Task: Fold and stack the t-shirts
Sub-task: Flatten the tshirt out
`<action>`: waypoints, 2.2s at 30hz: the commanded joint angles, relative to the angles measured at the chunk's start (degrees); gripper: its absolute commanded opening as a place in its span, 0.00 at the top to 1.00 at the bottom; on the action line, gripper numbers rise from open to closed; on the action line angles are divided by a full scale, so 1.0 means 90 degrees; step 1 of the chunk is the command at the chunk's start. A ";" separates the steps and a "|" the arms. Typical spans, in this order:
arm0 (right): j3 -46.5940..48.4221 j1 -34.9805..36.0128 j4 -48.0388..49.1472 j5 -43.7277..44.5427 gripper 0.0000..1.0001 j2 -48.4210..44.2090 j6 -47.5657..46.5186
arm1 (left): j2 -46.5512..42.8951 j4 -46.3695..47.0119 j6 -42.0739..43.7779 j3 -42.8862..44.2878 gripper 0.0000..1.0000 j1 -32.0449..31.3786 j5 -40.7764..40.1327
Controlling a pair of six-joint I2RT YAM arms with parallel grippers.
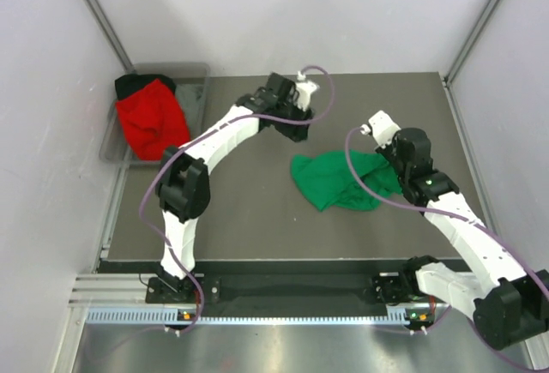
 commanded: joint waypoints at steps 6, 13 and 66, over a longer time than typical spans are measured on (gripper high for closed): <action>0.0015 -0.0366 0.0335 -0.0409 1.00 -0.0036 0.0443 | -0.0779 0.0203 0.0246 -0.2146 0.39 -0.0935 0.0117; 0.0094 -0.0405 0.0433 -0.0614 1.00 0.0257 0.0765 | -0.0799 0.0232 0.0177 -0.2723 0.41 -0.1374 0.0313; 0.3472 -0.1587 -0.2867 -0.4628 1.00 -0.1774 0.1107 | -0.5955 -0.1681 0.2696 -0.2411 1.00 -0.0203 -0.0733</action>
